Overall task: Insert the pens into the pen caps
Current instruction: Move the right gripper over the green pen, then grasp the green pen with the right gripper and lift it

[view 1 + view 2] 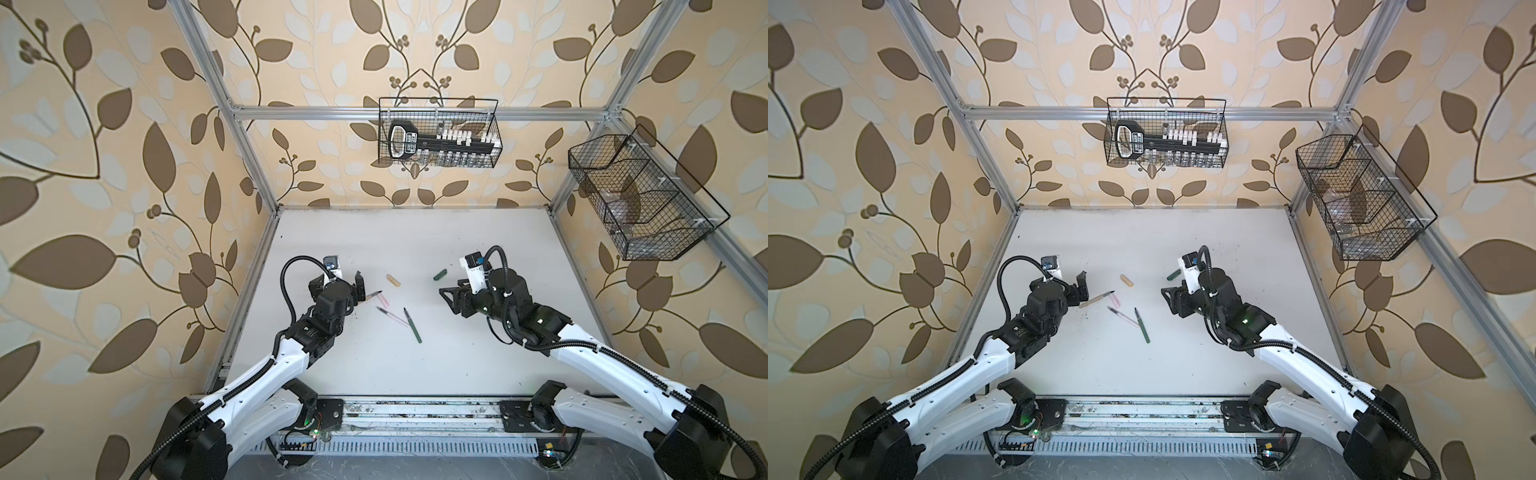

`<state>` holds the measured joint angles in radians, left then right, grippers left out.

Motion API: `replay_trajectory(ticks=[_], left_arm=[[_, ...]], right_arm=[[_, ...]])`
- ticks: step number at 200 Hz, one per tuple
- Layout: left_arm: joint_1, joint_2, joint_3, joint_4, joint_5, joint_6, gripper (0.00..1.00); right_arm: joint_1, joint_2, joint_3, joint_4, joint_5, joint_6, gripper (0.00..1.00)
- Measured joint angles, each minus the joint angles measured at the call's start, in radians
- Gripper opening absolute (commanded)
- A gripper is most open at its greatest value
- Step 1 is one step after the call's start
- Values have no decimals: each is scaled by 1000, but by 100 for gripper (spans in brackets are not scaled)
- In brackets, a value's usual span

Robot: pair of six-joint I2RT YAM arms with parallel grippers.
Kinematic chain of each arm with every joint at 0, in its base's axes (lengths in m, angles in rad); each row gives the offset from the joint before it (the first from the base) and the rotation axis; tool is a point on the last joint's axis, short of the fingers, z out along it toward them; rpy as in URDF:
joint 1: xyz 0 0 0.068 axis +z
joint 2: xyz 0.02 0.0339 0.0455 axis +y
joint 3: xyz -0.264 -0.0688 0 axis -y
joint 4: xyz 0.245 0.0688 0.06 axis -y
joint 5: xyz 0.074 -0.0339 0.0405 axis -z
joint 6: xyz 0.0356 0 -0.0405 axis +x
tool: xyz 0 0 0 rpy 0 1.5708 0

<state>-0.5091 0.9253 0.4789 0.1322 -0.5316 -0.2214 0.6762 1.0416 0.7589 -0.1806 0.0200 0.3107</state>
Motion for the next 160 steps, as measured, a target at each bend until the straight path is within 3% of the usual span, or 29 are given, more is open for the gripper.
replay_trajectory(ticks=[58,118,160], left_arm=[[0,0,0,-6,10,-15,99],[0,-50,-17,14,86,-15,99],[0,-43,-17,14,89,-14,99]], right_arm=[[129,227,296,-292,82,1,72],[163,291,299,-350,-104,0,72],[179,381,385,-415,-119,22,66]])
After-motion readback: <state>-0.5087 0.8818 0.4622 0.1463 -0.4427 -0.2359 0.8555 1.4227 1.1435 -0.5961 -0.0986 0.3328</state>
